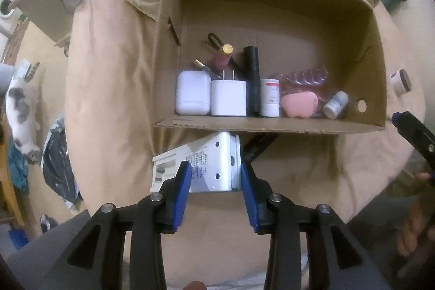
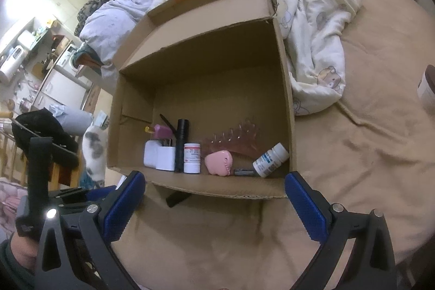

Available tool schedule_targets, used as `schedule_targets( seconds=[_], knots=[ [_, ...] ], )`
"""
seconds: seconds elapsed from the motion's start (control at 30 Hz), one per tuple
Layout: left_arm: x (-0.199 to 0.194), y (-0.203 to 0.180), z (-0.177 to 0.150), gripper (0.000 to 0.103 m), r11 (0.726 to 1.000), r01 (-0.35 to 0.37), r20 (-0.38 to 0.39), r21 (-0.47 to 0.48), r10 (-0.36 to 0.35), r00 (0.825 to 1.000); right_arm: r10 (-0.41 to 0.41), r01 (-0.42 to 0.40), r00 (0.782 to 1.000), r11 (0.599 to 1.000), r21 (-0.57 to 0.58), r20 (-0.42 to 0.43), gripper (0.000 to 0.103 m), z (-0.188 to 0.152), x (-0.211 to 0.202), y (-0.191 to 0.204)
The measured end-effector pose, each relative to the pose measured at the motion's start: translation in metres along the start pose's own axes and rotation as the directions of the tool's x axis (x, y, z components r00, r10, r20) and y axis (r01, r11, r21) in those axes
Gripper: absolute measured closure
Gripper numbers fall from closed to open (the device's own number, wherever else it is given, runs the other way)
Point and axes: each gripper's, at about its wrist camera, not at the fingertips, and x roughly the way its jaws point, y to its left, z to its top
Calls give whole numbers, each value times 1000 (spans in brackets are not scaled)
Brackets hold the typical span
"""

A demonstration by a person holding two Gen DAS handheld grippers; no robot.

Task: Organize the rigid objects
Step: 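Grasp the white power strip with the left gripper, then grasp the black lipstick with the right gripper while the left holds the power strip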

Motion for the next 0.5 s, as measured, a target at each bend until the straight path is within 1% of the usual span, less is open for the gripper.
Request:
schedule_targets(
  seconds=[0.1,0.13,0.2,0.23,0.27,0.33,0.37,0.4,0.43,0.47,0.5],
  knots=[
    [4,10,-2,64,1000,-3,-4,1,4,1000,-10,10,1000,1000,-9,-9,0,0,4,1],
    [1,8,-6,63,1000,-22,1,5,22,1000,-11,11,1000,1000,-11,-12,0,0,5,1],
    [2,8,-5,60,995,-93,11,25,92,996,-13,13,1000,1000,-17,-15,0,1,6,3],
    [4,8,-4,59,988,-149,21,39,149,989,-14,14,1000,1000,-23,-14,0,1,6,4],
    [7,7,-4,59,973,-223,44,63,220,974,-16,15,1000,999,-29,-13,0,1,6,6],
    [15,5,-3,59,943,-312,72,112,306,949,-16,15,1000,999,-36,-12,0,1,6,7],
    [22,4,-3,59,929,-345,73,134,338,938,-14,14,1000,999,-40,-13,0,1,6,8],
    [28,4,-2,59,926,-350,67,140,344,937,-12,11,1000,999,-44,-14,0,1,7,10],
    [35,4,0,60,929,-342,55,145,337,940,-13,12,1000,999,-48,-16,0,1,8,11],
    [42,3,1,71,932,-328,43,156,325,945,-14,13,1000,999,-51,-18,0,1,8,12],
    [46,3,1,83,931,-326,35,164,324,945,-16,15,1000,998,-55,-21,0,1,9,13]
  ],
)
